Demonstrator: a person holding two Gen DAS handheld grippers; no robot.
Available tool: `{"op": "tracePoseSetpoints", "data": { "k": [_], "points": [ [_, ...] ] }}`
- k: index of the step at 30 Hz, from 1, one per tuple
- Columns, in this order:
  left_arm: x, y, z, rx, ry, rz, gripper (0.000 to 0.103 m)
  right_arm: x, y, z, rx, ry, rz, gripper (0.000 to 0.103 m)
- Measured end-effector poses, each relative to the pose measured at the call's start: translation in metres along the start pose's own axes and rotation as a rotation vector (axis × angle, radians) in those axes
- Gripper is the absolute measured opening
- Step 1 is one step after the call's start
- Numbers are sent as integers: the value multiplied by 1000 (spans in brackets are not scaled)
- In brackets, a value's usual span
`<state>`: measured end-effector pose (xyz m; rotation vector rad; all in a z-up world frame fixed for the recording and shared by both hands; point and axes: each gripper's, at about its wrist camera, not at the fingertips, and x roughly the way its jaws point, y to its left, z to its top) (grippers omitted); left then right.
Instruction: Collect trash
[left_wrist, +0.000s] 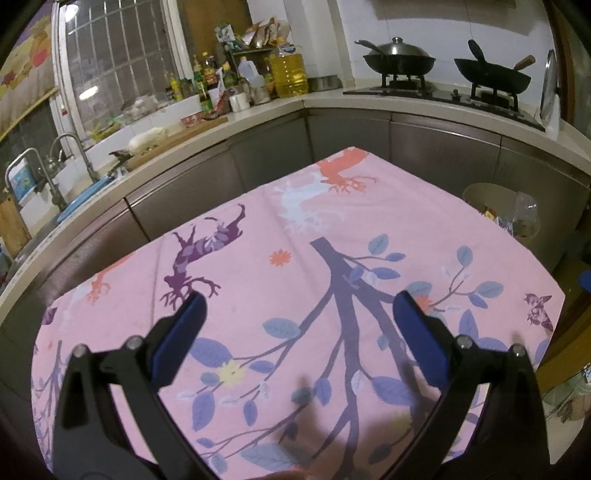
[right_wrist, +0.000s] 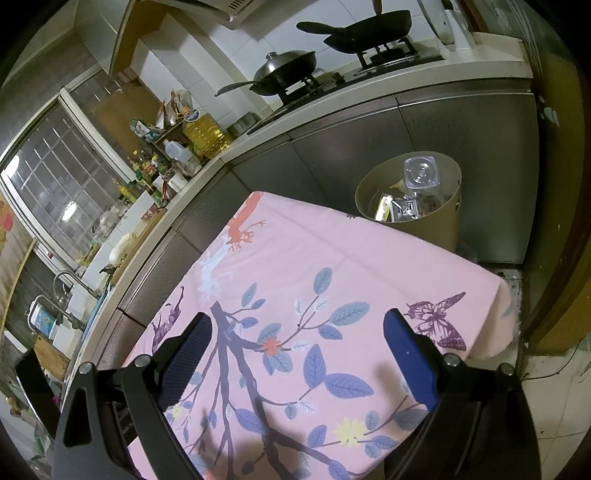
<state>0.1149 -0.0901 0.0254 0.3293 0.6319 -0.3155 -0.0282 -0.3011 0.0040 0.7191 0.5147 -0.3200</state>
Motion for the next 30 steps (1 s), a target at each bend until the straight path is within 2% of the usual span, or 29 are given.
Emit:
{"op": "tracePoseSetpoints", "data": {
  "k": [9, 30],
  "points": [
    [5, -5, -2, 26, 20, 30, 97, 0, 1, -2, 6, 9, 6, 91],
    [14, -8, -7, 37, 47, 32, 97, 1, 4, -4, -13, -1, 3, 91]
  ]
}}
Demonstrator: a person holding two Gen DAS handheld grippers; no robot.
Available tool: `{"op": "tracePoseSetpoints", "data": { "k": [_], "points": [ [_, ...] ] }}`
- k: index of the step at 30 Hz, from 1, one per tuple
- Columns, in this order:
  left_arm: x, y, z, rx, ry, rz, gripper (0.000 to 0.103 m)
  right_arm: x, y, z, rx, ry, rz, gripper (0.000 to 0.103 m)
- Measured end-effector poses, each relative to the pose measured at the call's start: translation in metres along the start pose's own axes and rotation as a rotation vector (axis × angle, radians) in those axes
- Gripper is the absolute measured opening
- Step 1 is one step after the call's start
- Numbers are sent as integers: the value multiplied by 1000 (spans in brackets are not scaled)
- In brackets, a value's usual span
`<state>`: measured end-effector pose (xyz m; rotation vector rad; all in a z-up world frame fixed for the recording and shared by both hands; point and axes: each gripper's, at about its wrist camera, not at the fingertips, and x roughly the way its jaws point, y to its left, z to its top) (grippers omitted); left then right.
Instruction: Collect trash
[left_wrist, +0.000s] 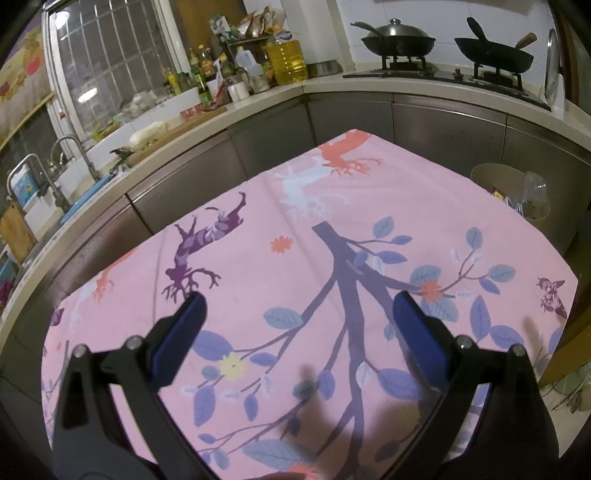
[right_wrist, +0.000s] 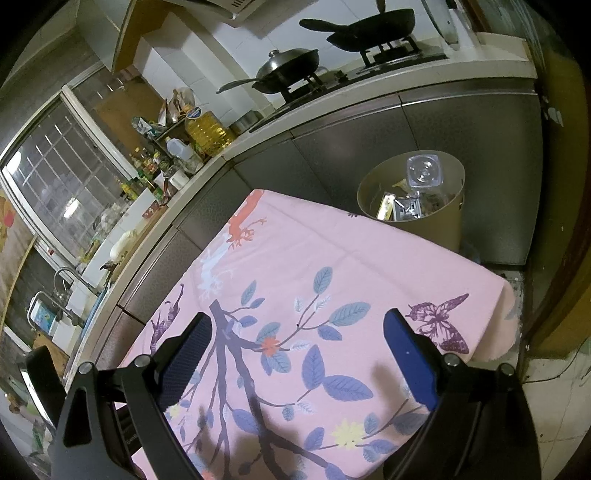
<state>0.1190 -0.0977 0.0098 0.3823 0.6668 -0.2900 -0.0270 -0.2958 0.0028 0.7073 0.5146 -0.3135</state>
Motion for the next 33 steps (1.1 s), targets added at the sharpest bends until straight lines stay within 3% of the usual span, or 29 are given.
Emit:
{"op": "tracePoseSetpoints", "data": {
  "k": [33],
  "points": [
    [14, -10, -6, 16, 57, -21, 97, 16, -22, 3, 33, 31, 0, 91]
  ]
}}
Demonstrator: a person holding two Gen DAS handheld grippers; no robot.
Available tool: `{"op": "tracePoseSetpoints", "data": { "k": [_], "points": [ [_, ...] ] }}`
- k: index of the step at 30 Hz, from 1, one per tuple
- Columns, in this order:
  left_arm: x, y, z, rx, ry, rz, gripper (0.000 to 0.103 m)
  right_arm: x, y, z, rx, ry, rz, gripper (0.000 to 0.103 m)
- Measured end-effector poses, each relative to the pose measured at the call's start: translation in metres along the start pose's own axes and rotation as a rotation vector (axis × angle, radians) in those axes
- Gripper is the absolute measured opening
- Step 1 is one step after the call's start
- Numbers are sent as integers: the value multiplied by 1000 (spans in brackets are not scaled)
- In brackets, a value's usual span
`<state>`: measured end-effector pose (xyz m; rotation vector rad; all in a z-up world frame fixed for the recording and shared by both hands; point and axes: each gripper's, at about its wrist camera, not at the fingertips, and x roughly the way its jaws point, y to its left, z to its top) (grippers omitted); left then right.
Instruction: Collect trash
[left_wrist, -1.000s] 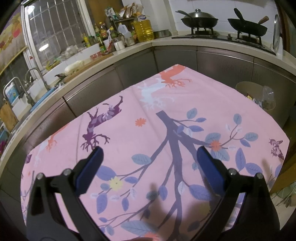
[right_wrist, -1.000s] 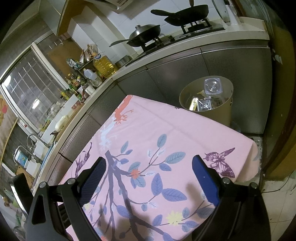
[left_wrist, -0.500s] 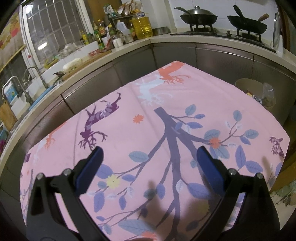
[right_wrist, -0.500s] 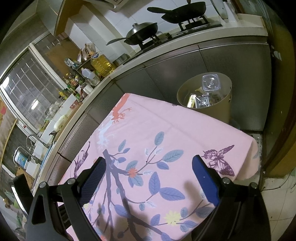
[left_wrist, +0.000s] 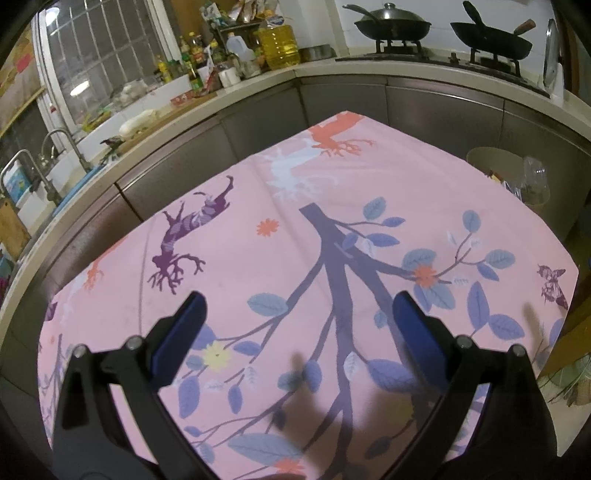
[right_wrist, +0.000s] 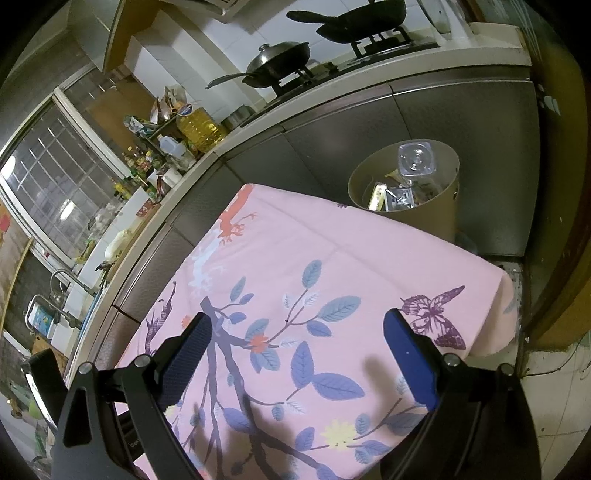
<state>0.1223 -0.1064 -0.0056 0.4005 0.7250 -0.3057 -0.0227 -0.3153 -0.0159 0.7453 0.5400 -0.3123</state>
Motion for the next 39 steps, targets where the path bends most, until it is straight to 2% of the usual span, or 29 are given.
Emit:
{"op": "tracePoseSetpoints", "data": {
  "k": [15, 26, 39],
  "points": [
    [5, -13, 2, 21, 22, -10, 97, 3, -12, 2, 15, 3, -8, 91],
    [-6, -6, 9, -42, -2, -31, 97, -1, -8, 4, -41, -32, -14, 91],
    [-30, 8, 17, -147, -82, -40, 97, -29, 16, 8, -202, -187, -22, 92]
  ]
}}
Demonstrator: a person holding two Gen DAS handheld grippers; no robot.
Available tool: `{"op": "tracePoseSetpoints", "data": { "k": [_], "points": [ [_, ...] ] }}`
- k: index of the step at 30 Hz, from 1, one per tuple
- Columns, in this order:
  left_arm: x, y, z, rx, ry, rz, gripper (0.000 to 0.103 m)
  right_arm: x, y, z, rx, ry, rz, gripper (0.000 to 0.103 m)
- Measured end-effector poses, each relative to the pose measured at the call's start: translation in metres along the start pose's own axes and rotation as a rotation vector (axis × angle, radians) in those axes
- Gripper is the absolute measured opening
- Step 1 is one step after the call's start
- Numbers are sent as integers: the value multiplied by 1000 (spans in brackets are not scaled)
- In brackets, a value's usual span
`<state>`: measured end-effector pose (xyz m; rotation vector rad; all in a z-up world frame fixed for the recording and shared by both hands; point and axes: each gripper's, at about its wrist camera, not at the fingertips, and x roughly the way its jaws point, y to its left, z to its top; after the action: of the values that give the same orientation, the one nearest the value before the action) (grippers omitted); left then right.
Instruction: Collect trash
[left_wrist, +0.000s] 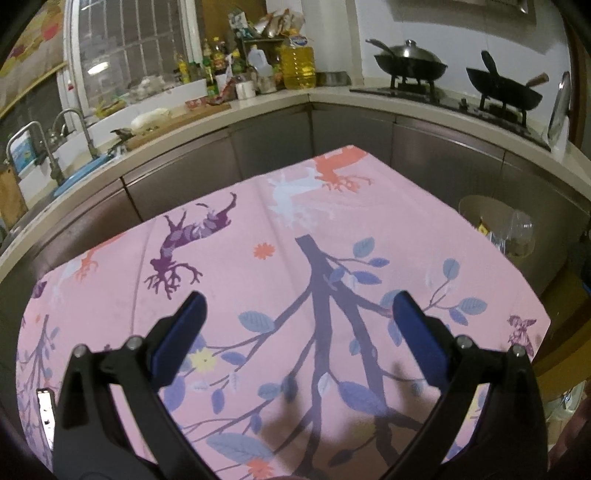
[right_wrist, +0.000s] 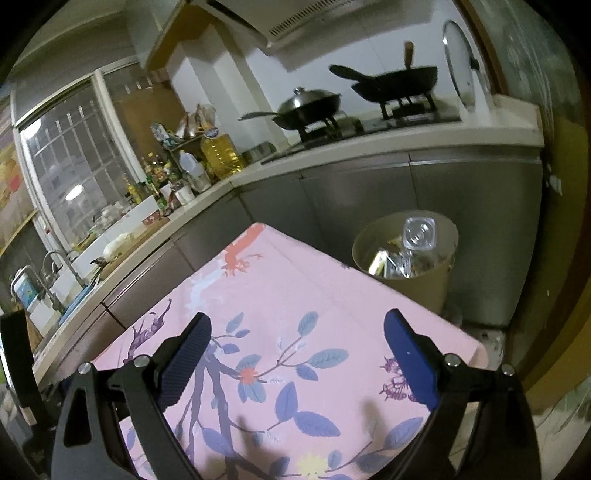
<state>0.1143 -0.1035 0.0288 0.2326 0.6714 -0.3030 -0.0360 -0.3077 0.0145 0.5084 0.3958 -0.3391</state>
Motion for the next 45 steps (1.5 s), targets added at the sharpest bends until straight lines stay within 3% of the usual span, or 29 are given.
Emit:
{"op": "tracePoseSetpoints", "data": {
  "k": [17, 45],
  "points": [
    [-15, 3, 2, -11, -43, 15, 97, -8, 0, 6, -3, -25, 33, 95],
    [-19, -2, 4, 1, -42, 6, 97, -9, 1, -1, 6, -13, 34, 95]
  ]
}}
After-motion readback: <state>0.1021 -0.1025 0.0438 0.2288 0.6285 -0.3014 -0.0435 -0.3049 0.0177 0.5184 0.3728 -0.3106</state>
